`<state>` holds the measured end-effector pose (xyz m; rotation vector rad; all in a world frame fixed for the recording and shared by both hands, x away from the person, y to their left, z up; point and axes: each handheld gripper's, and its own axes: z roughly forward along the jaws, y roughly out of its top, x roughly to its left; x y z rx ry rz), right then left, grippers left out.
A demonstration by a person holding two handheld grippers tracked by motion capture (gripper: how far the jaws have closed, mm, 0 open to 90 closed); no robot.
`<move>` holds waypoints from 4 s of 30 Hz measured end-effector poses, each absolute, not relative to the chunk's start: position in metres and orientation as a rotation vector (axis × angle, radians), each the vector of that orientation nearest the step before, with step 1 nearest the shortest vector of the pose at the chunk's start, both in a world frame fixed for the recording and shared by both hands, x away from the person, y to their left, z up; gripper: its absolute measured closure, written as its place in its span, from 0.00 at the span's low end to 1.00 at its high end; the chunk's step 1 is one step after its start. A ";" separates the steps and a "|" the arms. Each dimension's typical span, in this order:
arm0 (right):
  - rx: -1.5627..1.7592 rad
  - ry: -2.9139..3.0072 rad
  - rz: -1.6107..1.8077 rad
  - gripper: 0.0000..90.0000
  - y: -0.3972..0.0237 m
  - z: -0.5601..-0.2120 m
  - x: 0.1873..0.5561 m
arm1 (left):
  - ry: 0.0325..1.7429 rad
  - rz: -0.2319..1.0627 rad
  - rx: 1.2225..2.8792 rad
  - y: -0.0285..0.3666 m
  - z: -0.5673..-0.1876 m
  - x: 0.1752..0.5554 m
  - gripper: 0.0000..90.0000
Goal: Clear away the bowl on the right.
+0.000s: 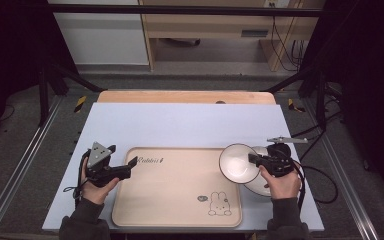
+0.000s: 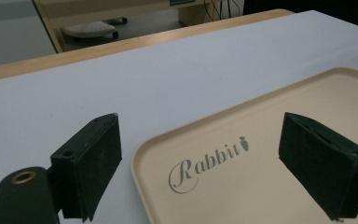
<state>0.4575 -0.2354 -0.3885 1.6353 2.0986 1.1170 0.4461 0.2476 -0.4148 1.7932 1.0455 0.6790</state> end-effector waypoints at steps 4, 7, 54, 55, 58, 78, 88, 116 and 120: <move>1.619 2.125 1.122 0.91 -0.227 -0.389 0.459 | 1.041 0.680 1.792 0.247 -0.414 0.446 0.14; 1.606 2.144 1.125 0.91 -0.223 -0.389 0.460 | 1.039 0.681 1.792 0.247 -0.413 0.445 0.14; 1.430 2.358 1.154 0.91 -0.153 -0.395 0.475 | 1.043 0.683 1.771 0.250 -0.410 0.444 0.14; 1.428 2.360 1.154 0.91 -0.152 -0.395 0.475 | 1.044 0.683 1.771 0.250 -0.410 0.444 0.14; 1.410 2.374 1.155 0.91 -0.148 -0.396 0.476 | 1.044 0.682 1.770 0.250 -0.410 0.444 0.14; 1.384 2.435 1.145 0.91 -0.120 -0.413 0.482 | 1.040 0.683 1.779 0.250 -0.411 0.444 0.14; 1.367 2.462 1.162 0.91 -0.109 -0.423 0.484 | 1.042 0.682 1.778 0.250 -0.411 0.445 0.14; 1.384 2.519 1.101 0.91 -0.093 -0.440 0.487 | 1.040 0.681 1.784 0.249 -0.412 0.445 0.14; 1.373 2.525 1.096 0.91 -0.092 -0.442 0.487 | 1.041 0.680 1.783 0.249 -0.412 0.445 0.14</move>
